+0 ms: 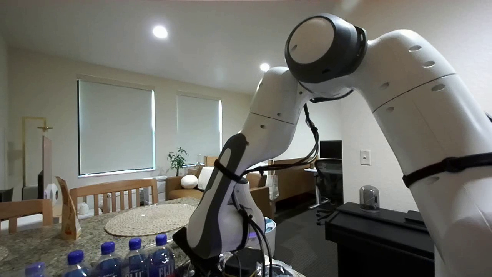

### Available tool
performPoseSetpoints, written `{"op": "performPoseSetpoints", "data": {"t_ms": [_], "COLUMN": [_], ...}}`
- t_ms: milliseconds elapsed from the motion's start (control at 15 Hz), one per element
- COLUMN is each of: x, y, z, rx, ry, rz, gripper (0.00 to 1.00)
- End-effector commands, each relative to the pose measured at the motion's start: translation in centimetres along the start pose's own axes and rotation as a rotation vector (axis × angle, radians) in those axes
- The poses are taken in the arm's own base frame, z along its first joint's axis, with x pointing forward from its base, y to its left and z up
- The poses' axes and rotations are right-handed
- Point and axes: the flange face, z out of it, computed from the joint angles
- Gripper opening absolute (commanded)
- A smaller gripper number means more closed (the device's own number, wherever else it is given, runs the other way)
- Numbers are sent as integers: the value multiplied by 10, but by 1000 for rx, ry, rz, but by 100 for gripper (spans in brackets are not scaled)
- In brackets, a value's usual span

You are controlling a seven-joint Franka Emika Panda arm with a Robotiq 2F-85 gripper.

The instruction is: Remove the black object from the purse and put it on the counter

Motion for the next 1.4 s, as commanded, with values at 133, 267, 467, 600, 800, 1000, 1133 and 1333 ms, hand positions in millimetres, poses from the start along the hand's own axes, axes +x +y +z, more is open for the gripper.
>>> {"op": "performPoseSetpoints", "data": {"t_ms": [133, 267, 467, 600, 800, 1000, 1133, 1333], "x": [3, 8, 17, 20, 24, 27, 27, 30], "y": [30, 34, 37, 40, 42, 44, 46, 21], "z": [-18, -23, -34, -43, -60, -81, -95, -136], "rx": [-7, 17, 66, 85, 107, 128, 164, 243], "ry": [-20, -3, 38, 59, 85, 109, 130, 154], "rz": [28, 39, 47, 44, 41, 30, 21, 0], "gripper": [9, 8, 8, 8, 8, 8, 8, 8]}}
